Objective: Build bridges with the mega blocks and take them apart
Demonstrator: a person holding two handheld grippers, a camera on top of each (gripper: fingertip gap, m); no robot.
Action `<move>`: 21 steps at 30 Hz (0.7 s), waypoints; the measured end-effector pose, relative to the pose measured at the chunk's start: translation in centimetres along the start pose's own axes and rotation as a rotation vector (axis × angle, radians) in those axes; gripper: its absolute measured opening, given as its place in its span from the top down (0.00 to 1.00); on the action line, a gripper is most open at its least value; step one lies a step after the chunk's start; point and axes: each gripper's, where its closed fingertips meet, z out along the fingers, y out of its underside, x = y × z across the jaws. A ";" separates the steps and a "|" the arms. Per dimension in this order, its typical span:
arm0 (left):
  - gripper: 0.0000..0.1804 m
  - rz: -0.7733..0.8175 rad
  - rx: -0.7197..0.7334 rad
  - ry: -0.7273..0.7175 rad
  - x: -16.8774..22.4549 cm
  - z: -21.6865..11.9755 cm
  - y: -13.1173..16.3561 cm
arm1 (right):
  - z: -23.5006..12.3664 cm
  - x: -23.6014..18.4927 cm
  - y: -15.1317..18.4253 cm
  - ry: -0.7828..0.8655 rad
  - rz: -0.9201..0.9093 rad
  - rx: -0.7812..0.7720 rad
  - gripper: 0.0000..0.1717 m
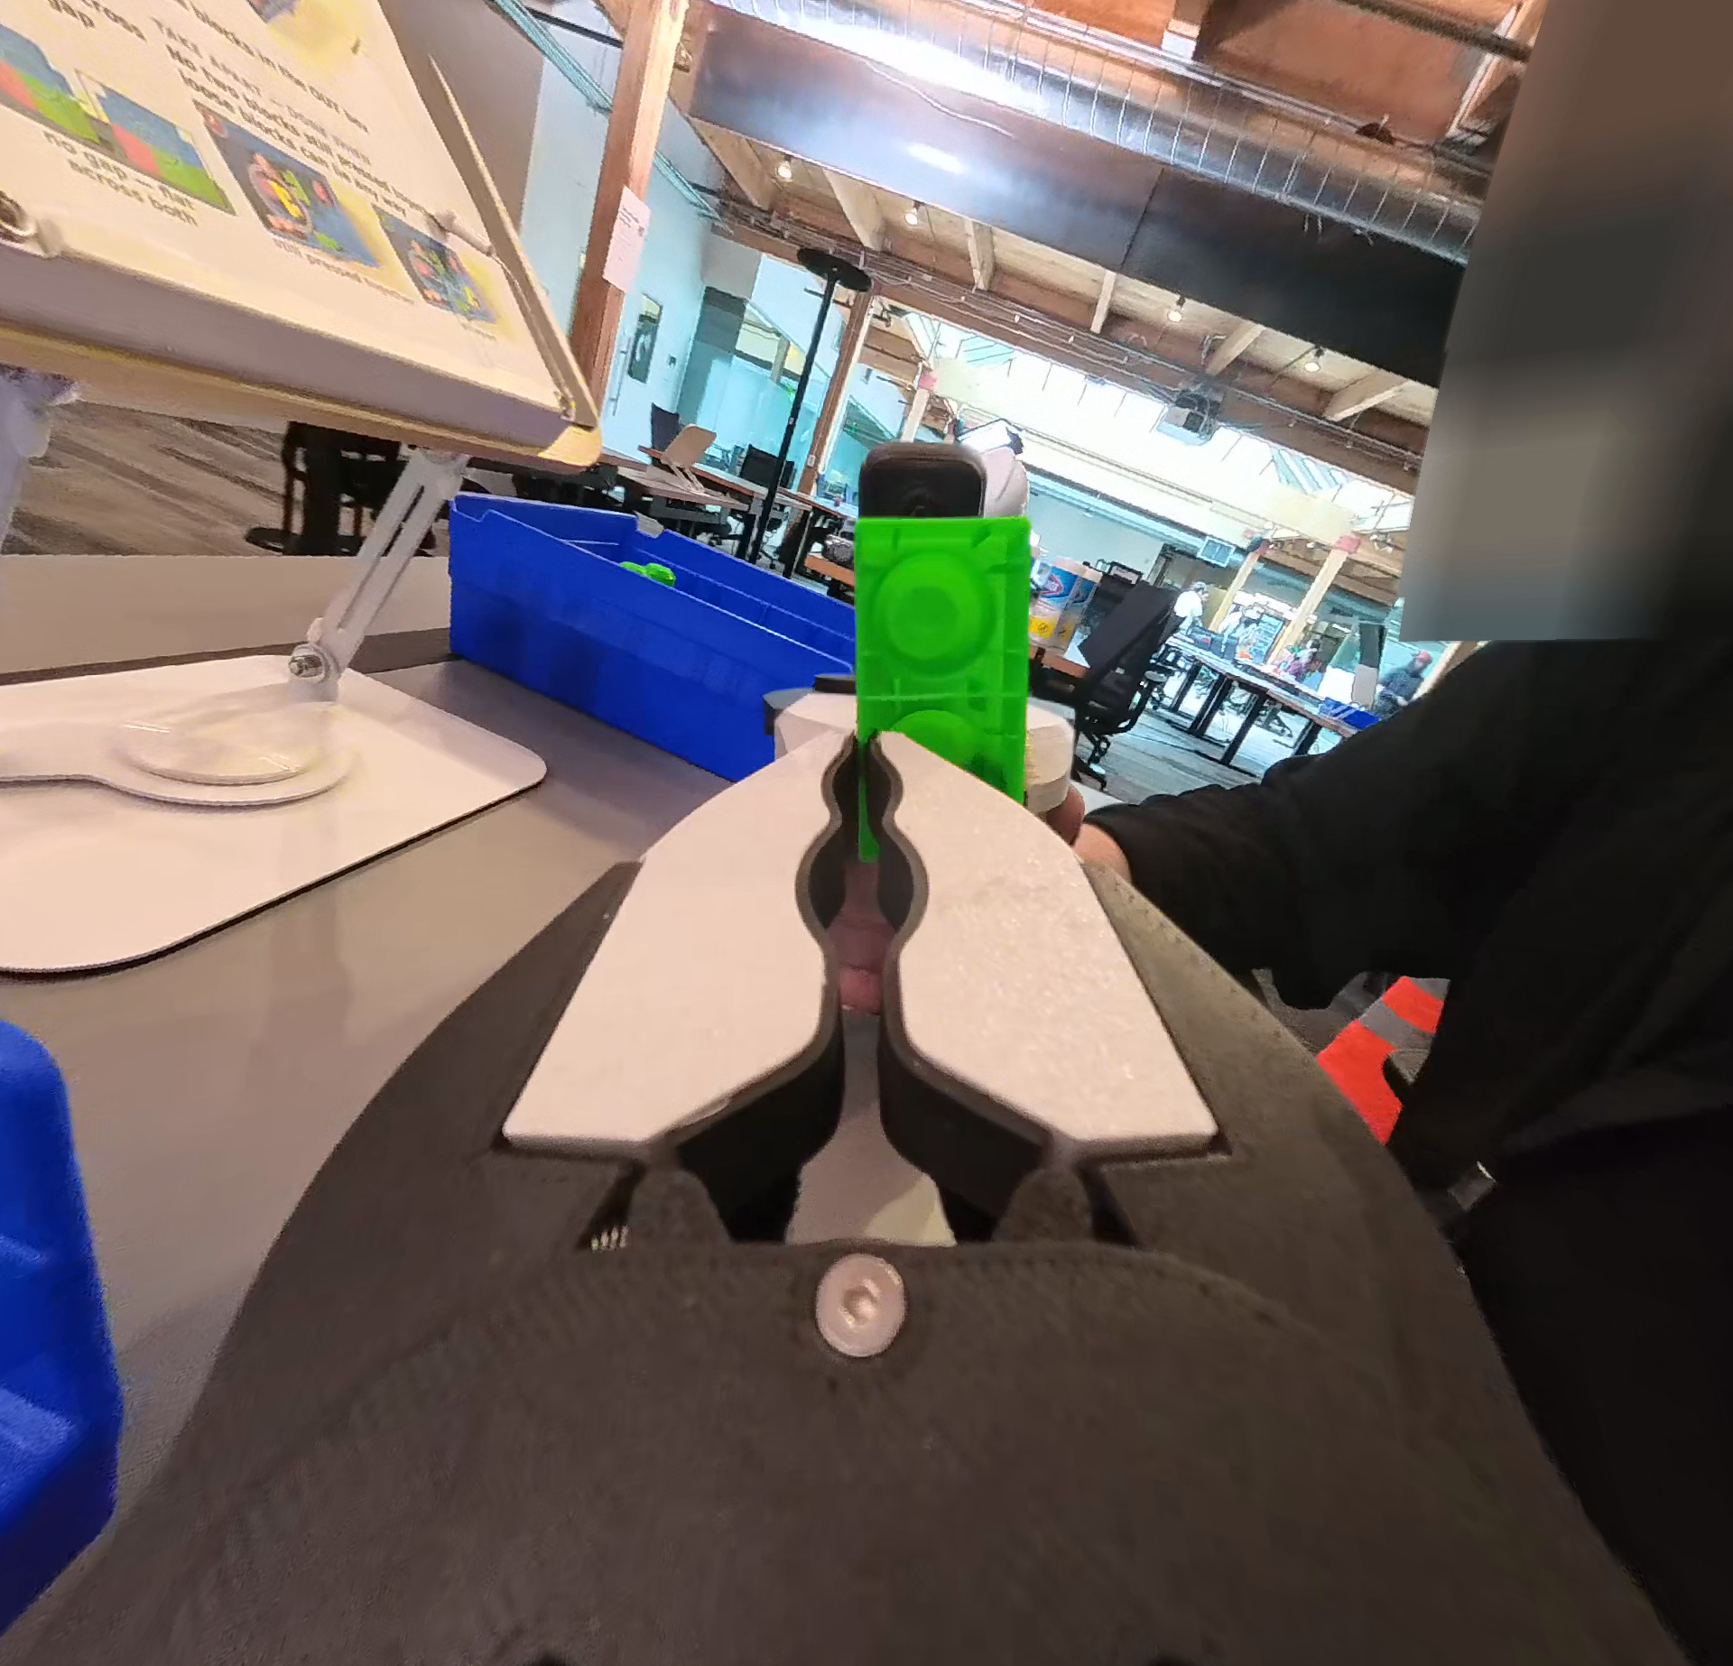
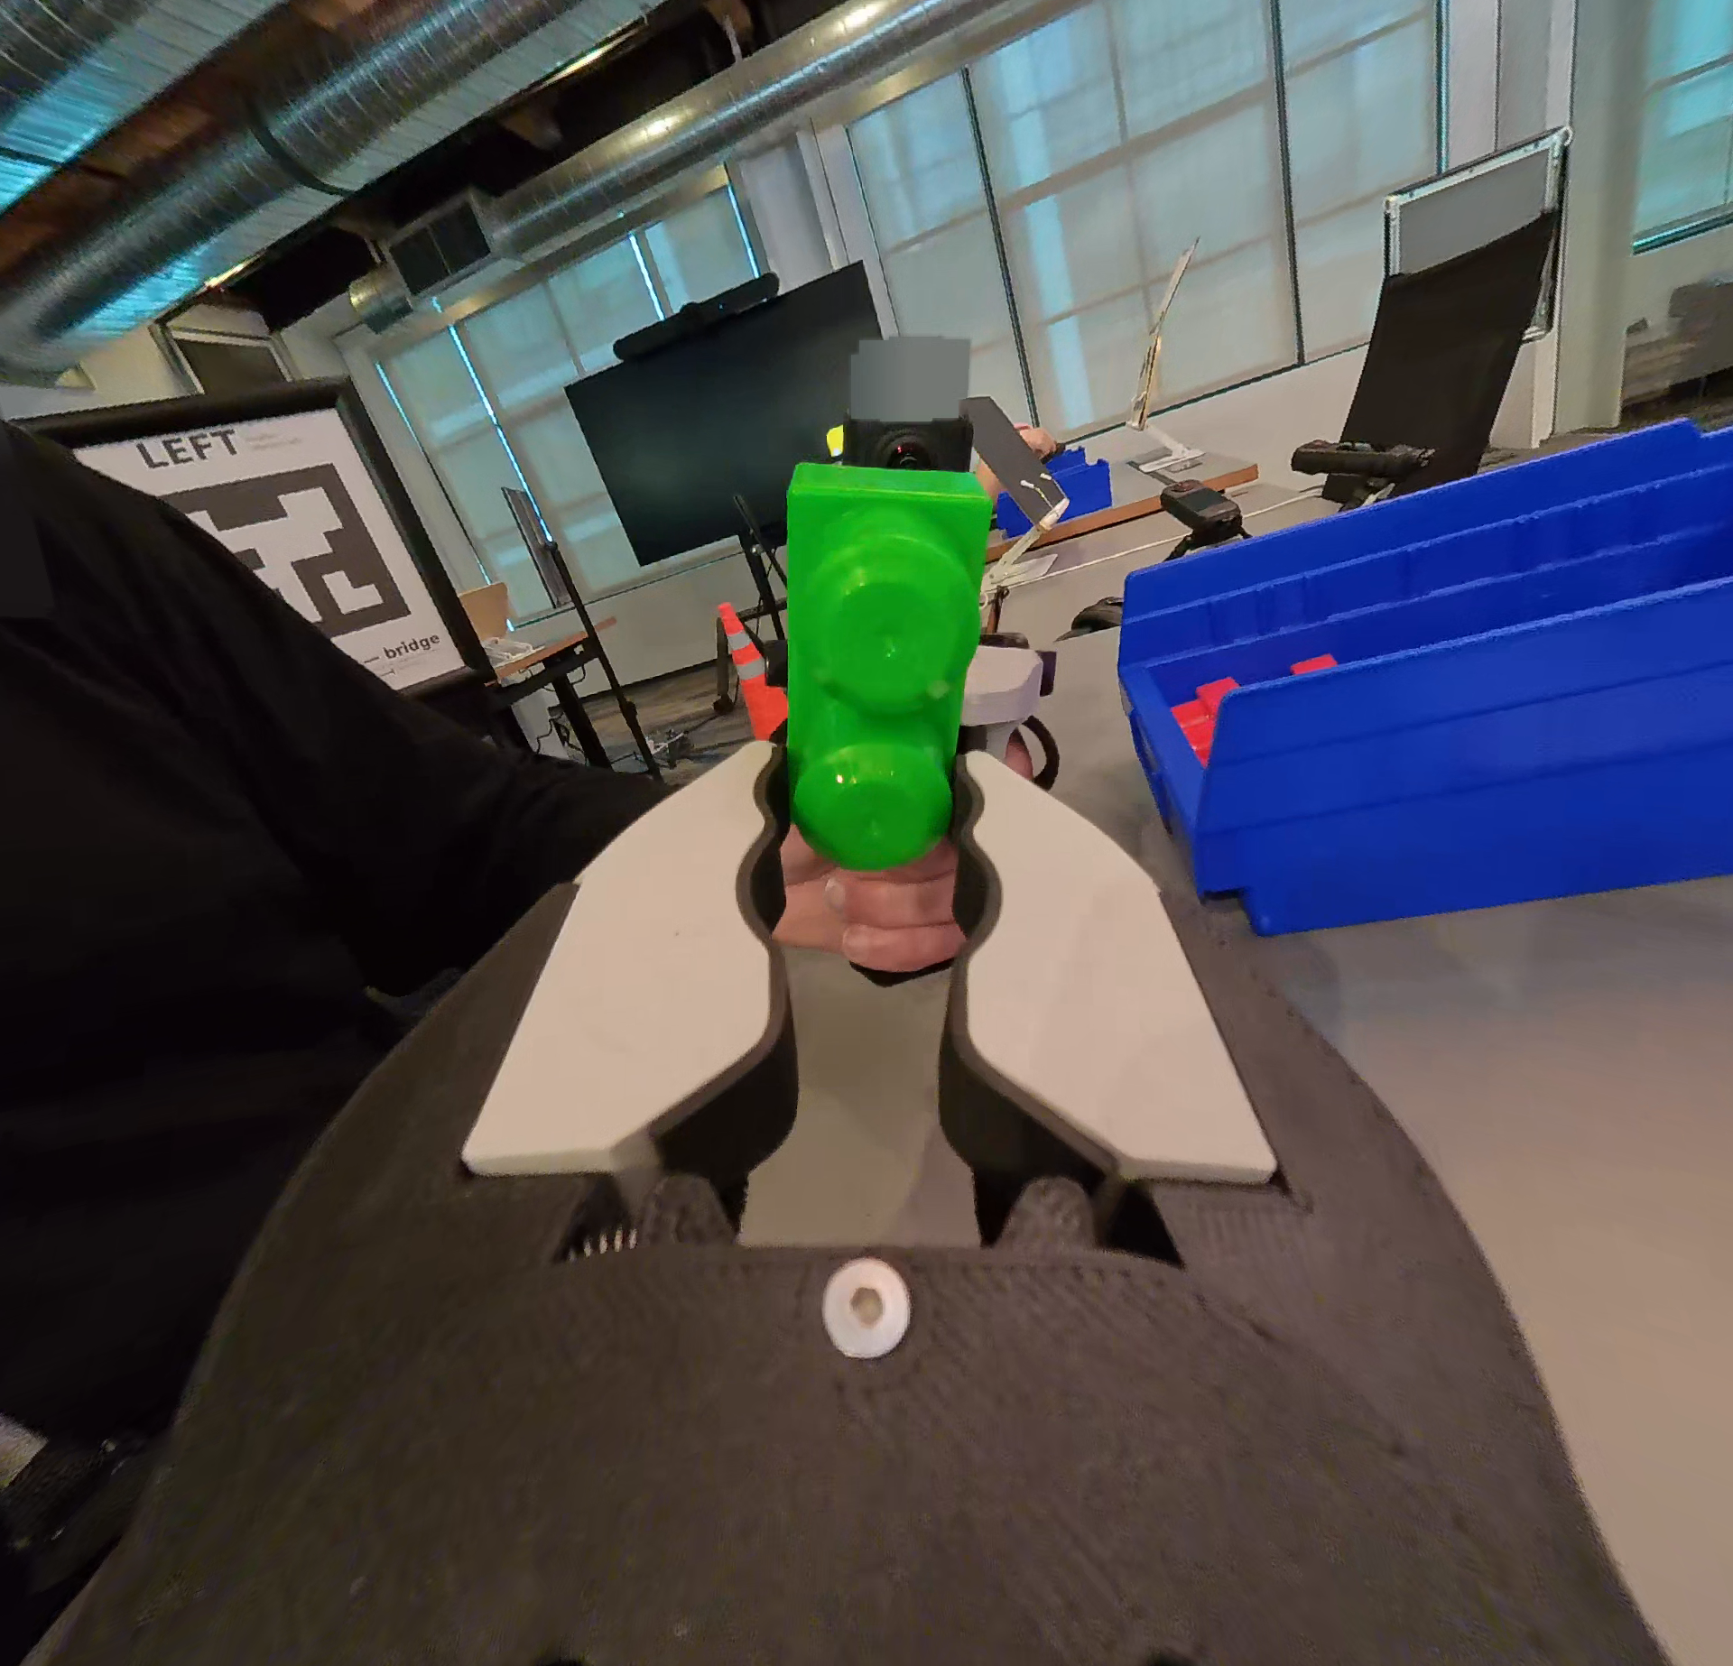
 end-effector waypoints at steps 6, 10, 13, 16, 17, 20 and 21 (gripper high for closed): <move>0.91 0.174 -0.057 -0.122 -0.9 -2.6 -2.6 | -1.6 0.6 0.4 0.046 -0.022 -0.146 0.81; 0.92 0.311 -0.281 -0.346 -5.3 -6.1 -4.7 | -4.2 2.3 2.4 0.110 -0.065 -0.412 0.81; 0.90 0.429 -0.579 -0.534 -10.6 -9.0 -5.1 | -6.8 3.4 4.0 0.170 -0.115 -0.667 0.81; 0.84 0.371 -0.889 -0.606 -15.5 -11.2 -3.1 | -9.5 4.7 4.9 0.258 -0.172 -0.873 0.81; 0.80 0.329 -0.981 -0.617 -16.9 -11.8 -2.2 | -10.3 4.9 5.2 0.275 -0.186 -0.932 0.81; 0.77 0.293 -1.184 -0.670 -20.7 -13.5 -0.1 | -11.3 5.1 5.9 0.295 -0.210 -1.030 0.81; 0.77 0.282 -1.194 -0.673 -21.4 -13.5 0.2 | -11.5 5.1 6.2 0.293 -0.220 -1.059 0.81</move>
